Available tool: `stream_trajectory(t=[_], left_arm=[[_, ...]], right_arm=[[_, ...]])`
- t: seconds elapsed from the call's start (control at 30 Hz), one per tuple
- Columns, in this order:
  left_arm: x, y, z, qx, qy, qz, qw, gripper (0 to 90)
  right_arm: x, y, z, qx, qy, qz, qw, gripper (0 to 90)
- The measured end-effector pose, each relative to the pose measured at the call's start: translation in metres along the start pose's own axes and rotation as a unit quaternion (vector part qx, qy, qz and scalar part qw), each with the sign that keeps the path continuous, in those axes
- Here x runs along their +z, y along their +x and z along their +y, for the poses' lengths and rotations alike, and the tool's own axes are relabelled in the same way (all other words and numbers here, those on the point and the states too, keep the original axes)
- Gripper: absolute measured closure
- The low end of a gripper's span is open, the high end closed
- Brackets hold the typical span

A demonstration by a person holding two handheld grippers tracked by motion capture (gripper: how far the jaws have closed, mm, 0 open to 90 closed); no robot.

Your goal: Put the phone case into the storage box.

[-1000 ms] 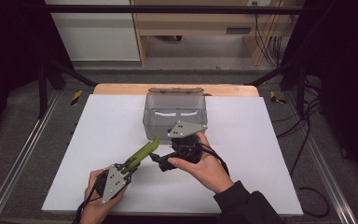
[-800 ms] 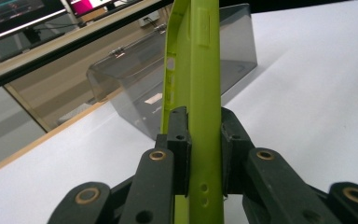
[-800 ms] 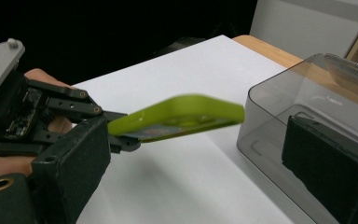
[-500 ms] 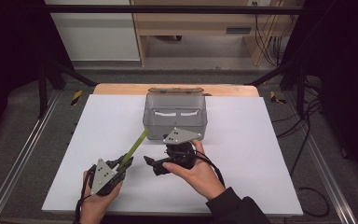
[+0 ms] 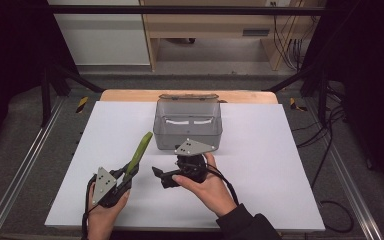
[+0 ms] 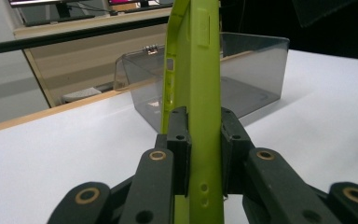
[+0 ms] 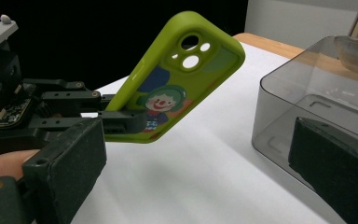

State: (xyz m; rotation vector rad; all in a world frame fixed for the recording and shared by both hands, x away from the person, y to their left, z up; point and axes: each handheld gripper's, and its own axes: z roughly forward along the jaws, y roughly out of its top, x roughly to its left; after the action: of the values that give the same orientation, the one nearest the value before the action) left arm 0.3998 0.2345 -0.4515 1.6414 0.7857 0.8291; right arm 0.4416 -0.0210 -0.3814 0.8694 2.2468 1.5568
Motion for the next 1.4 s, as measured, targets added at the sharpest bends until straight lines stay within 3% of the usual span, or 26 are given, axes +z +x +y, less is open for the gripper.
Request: stream_trajectory(t=[0.3,0.83,1.2,1.4], left_arm=[[0.004,0.000,0.007,-0.025,-0.014,0.012,0.9995,77.6],[0.023,-0.020,0.014,-0.042,-0.029,0.019,0.9985,77.5],[0.035,-0.034,0.018,-0.048,-0.032,0.026,0.9980,77.5],[0.051,-0.048,0.027,-0.052,-0.036,0.030,0.9976,77.5]], right_arm=[[-0.001,0.000,-0.005,0.015,-0.005,-0.001,0.9999,5.0],[-0.015,-0.011,-0.014,0.039,-0.020,-0.013,0.9990,5.4],[-0.028,-0.010,-0.031,0.057,-0.050,-0.052,0.9958,5.9],[-0.042,-0.010,-0.043,0.063,-0.072,-0.078,0.9923,4.5]])
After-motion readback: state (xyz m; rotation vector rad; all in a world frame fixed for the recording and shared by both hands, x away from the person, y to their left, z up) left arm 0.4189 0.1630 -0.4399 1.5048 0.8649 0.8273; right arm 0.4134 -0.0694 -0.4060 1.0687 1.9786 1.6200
